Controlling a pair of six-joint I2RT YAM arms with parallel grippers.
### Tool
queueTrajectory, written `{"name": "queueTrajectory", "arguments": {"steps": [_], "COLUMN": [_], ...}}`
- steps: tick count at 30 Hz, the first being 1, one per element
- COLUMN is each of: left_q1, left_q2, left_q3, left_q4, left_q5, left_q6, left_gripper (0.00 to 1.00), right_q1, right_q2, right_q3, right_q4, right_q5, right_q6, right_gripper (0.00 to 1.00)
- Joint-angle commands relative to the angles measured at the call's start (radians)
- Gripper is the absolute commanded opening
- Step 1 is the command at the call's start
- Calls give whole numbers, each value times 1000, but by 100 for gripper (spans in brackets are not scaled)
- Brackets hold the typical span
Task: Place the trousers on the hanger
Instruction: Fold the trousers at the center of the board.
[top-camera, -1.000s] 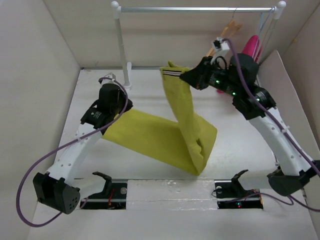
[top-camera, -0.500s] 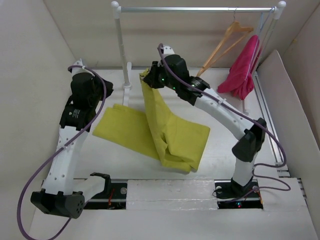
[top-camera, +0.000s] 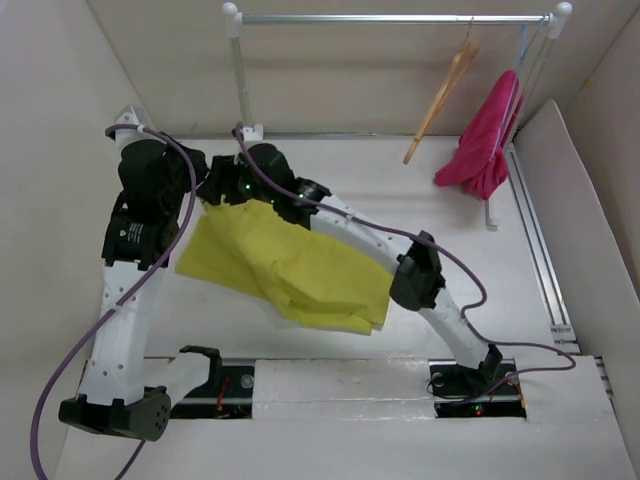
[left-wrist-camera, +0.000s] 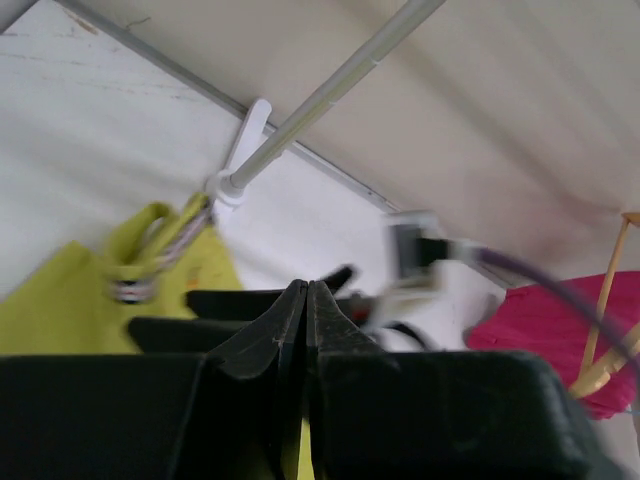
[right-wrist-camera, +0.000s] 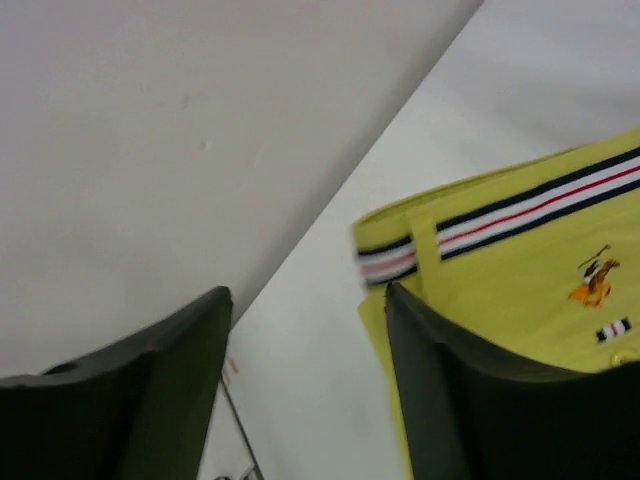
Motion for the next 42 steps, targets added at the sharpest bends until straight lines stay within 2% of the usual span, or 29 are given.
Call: {"name": "queueTrajectory", "arguments": {"steps": [1,2,4,5,8,9,11,12,13,15,18,19,21,24,25,28,29,31,34,36,38,39,40,41,42], "left_q1": [4,4,4,4,4,4,4,4,4,4,14,14,69,151,209,309,368,413,427,427,427,427,427,383,383], "left_q2": [-8,-5,-2,4,7,10,29,42,58,108,188,210,253,303,312,358,380,389,372,290,232,169,136,92,80], "left_q3": [64,69,74,71,14,-56,-142,-229,-276,-418,-549,-572,-629,-685,-701,-738,-742,-755,-778,-807,-827,-828,-818,-798,-798], "left_q4": [12,10,15,16,56,76,116,131,165,214,262,265,275,279,292,292,283,272,263,259,246,239,233,219,214], "left_q5": [-30,-43,-52,-55,-23,-8,52,81,112,193,230,212,215,264,276,353,385,429,454,480,486,491,491,483,479], "left_q6": [22,24,27,31,53,62,58,51,45,28,24,21,22,4,-1,-13,-22,-21,-27,-50,-65,-65,-62,-59,-59], "left_gripper": [0,0,0,0,0,1,1,2,1,1,0,0,0,0,0,0,0,0,0,0,0,0,0,0,0], "right_q1": [-4,-4,-4,-13,-49,-73,-93,-102,-115,-115,-115,-115,-115,-115,-115,-156,-170,-199,-219,-260,-280,-320,-339,-369,-385], "right_q2": [115,129,87,56,-109,-160,-318,-370,-472,-571,-767,-819,-965,-1123,-1153,-1240,-1254,-1277,-1254,-1217,-1142,-1113,-1048,-986,-986], "right_q3": [82,109,45,-66,-248,-381,-521,-649,-711,-828,-1070,-1209,-1343,-1552,-1589,-1729,-1761,-1844,-1904,-1893,-1884,-1860,-1841,-1776,-1775], "right_q4": [150,120,121,139,178,182,193,187,181,121,46,40,29,-6,-25,-48,-39,0,92,129,193,214,221,248,248], "right_q5": [-243,-257,-269,-273,-285,-280,-268,-262,-251,-231,-161,-142,-132,-104,-66,-93,-108,-139,-154,-159,-144,-170,-180,-182,-173], "right_q6": [140,134,108,101,59,48,2,-10,-37,-71,-119,-114,-93,-53,-44,7,19,28,38,31,13,-20,-42,-107,-151], "right_gripper": [71,73,79,79,78,76,64,53,22,0,0,0,0,38,60,78,79,81,82,81,76,51,33,4,0]}}
